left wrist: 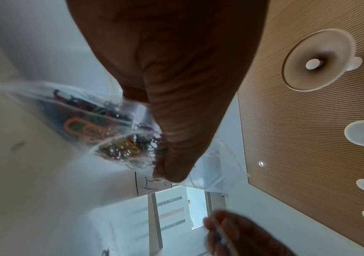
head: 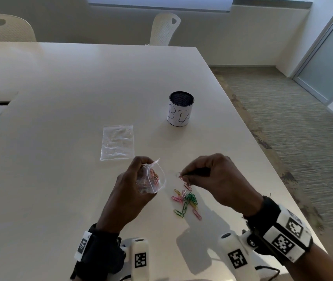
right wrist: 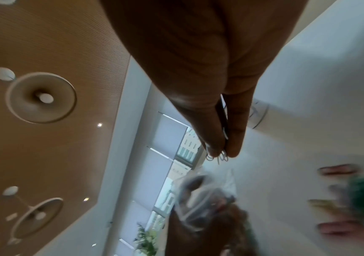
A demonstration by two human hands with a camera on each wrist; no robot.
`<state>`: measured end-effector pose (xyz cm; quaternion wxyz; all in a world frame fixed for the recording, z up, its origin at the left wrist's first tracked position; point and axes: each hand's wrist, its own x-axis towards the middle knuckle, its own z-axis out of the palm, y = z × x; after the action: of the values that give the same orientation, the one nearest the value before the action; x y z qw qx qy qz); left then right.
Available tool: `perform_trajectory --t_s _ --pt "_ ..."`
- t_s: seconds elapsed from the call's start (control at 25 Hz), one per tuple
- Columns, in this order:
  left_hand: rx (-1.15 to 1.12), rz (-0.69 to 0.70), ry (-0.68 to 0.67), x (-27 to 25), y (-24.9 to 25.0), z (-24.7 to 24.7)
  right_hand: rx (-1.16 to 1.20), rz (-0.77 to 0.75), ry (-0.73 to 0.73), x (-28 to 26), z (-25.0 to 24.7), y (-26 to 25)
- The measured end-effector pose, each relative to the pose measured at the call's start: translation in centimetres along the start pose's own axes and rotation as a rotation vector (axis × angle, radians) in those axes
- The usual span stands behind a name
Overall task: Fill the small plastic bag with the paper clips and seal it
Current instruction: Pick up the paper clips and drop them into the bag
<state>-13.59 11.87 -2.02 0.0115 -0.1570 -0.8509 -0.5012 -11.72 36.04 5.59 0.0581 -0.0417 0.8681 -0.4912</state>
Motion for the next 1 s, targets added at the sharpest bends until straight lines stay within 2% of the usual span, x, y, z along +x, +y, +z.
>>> perform_trajectory --t_s 0.12,0.28,0.44,0.64,0.76,0.88,1.0 --pt "-0.005 0.016 0.002 0.0 0.2 0.0 -0.058 -0.16 -0.018 0.7 1.5 -2.8" --pt "-0.026 -0.016 0.001 -0.1 0.4 -0.1 -0.333 -0.326 -0.076 2.4 5.1 -4.2" --pt "-0.075 -0.007 0.021 -0.3 0.8 -0.3 -0.396 -0.309 -0.151 3.3 7.0 -4.9" --pt "-0.108 0.043 0.137 -0.3 1.1 -0.9 -0.391 -0.391 -0.178 2.9 6.5 -6.6" --pt "-0.102 0.044 0.145 -0.3 1.1 -0.9 -0.428 -0.397 -0.218 3.1 6.6 -6.8" --pt "-0.083 0.021 0.135 -0.3 1.1 -0.8 -0.374 -0.446 -0.175 3.0 5.6 -7.4" --pt "-0.102 0.032 0.137 -0.2 0.7 -0.7 -0.304 -0.396 0.011 2.9 2.4 -6.7"
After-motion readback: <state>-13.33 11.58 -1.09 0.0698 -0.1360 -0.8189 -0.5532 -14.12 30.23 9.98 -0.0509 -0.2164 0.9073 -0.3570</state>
